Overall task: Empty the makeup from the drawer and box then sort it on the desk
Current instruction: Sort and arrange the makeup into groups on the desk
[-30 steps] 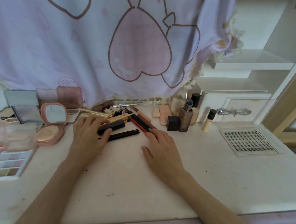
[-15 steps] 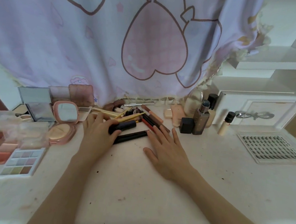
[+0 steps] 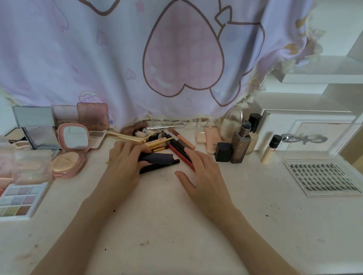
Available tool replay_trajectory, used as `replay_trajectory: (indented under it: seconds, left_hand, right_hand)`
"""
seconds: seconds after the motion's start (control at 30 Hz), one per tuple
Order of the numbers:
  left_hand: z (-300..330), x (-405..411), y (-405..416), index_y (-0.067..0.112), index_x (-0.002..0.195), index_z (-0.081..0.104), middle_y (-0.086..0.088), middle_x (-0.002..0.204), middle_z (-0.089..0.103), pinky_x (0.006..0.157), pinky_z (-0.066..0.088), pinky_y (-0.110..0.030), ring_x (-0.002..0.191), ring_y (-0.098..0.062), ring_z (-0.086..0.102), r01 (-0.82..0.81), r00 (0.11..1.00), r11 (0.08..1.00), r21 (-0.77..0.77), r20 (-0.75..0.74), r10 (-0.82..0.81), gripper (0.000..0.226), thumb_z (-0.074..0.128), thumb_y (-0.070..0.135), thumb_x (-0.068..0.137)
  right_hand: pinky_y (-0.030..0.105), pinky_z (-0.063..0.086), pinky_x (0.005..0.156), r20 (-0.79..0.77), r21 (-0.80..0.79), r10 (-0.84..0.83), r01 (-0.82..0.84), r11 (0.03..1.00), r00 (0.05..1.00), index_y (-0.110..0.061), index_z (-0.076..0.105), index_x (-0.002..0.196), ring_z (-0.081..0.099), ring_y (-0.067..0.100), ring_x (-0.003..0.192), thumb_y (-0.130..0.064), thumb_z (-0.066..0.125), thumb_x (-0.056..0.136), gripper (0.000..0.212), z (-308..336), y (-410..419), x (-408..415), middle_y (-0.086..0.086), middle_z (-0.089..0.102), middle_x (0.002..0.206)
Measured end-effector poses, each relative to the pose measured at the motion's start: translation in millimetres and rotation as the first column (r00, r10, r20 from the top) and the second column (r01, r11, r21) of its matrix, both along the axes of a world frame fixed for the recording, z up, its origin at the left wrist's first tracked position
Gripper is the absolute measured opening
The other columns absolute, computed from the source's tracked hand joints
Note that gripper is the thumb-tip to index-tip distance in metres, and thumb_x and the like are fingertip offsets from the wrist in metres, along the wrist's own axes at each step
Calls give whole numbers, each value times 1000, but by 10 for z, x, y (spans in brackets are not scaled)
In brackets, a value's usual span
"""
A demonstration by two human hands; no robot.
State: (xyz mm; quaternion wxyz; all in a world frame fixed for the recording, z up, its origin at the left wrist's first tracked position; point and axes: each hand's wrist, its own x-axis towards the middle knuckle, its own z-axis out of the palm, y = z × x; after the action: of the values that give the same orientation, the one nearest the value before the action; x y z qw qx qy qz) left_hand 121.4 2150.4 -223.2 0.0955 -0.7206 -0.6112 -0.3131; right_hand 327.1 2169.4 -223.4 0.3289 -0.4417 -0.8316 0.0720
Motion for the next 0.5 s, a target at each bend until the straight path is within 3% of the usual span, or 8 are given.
replay_trajectory:
  seconds: [0.1, 0.2, 0.3, 0.4, 0.5]
  left_hand:
    - [67, 210, -47, 15, 106, 51, -1, 109, 46, 85, 32, -20, 97, -15, 42, 205, 977, 979, 13, 48, -206, 22, 43, 24, 87]
    - [60, 378, -81, 16, 110, 49, 4, 113, 41, 90, 35, -12, 98, -4, 44, 329, 937, 944, -16, 126, -324, 23, 48, 24, 88]
    - [53, 400, -104, 16, 114, 54, 8, 112, 46, 88, 29, 2, 96, 6, 41, 308, 928, 951, -20, 228, -296, 32, 57, 22, 83]
    - [74, 365, -110, 8, 108, 61, 5, 105, 52, 86, 30, 2, 93, 2, 47, 292, 935, 955, -43, 225, -276, 30, 59, 19, 79]
    - [75, 368, -110, 8, 107, 61, 6, 104, 52, 86, 31, 1, 93, 3, 46, 310, 933, 949, -56, 211, -292, 28, 58, 16, 81]
  right_hand:
    - [26, 39, 90, -64, -20, 37, -39, 999, 997, -9, 53, 126, 54, 20, 108, -48, 45, 84, 58, 34, -25, 17, 7, 59, 120]
    - [28, 51, 77, -16, -45, 92, -93, 995, 996, -11, 59, 115, 61, 21, 91, -42, 46, 86, 45, -21, -35, 31, 6, 64, 106]
    - [25, 45, 76, -21, -118, 124, -126, 985, 992, -9, 58, 114, 58, 22, 92, -31, 50, 89, 34, -25, -22, 46, 8, 62, 108]
    - [13, 34, 76, 9, -137, 151, -148, 980, 989, -12, 53, 120, 54, 16, 95, -30, 51, 93, 32, -1, -33, 50, 4, 59, 113]
    - [9, 33, 68, 23, -172, 178, -172, 970, 984, -15, 51, 122, 44, 5, 86, -33, 48, 95, 32, 17, -43, 49, -1, 57, 113]
